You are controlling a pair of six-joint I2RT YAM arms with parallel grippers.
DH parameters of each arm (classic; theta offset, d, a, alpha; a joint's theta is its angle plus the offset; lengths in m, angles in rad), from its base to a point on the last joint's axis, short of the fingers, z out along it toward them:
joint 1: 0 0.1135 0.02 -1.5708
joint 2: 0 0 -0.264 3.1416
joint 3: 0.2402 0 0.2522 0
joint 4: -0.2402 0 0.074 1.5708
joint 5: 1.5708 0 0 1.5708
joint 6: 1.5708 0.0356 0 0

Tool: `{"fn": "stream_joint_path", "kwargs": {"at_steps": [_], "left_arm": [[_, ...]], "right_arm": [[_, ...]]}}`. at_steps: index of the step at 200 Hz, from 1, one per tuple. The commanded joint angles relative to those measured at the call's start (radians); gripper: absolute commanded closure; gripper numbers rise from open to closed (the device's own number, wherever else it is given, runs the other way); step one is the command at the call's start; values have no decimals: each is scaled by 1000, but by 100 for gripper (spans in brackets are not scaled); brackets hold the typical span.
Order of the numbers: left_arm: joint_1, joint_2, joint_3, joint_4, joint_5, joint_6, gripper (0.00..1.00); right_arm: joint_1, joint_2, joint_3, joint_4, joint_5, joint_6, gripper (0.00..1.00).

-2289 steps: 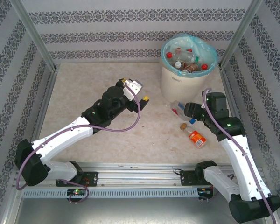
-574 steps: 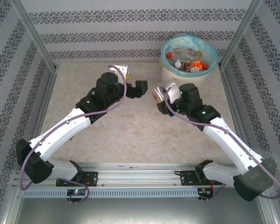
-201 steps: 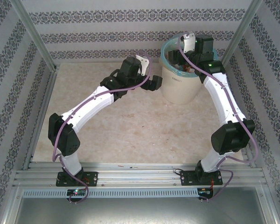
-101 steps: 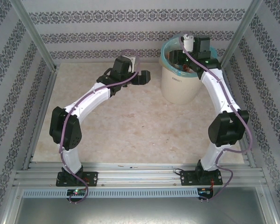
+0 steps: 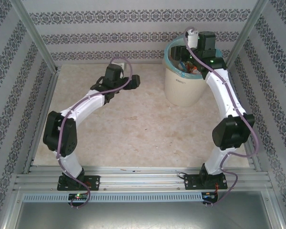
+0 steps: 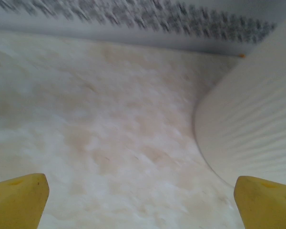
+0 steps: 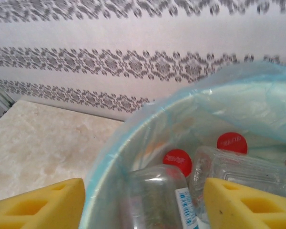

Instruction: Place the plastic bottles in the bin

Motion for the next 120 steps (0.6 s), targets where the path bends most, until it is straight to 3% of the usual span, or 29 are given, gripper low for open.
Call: {"fn": "stream_joint_path", "kwargs": {"at_steps": [1, 12, 39, 67, 92, 120], "left_arm": [[26, -159, -136, 242, -207, 159, 0], [35, -232, -243, 324, -315, 214, 0], [51, -427, -495, 474, -530, 359, 0], [63, -578, -726, 563, -705, 467, 0], [70, -678, -894, 587, -828, 472, 0], [81, -758, -1059, 666, -856, 455, 0]], "right_arm": [[60, -162, -154, 183, 93, -10, 31], [89, -242, -298, 286, 96, -19, 31], [181, -429, -590, 424, 237, -95, 29], [244, -592, -887, 529, 349, 2, 28], [323, -722, -1109, 587, 496, 33, 29], [333, -809, -1221, 521, 624, 27, 29]]}}
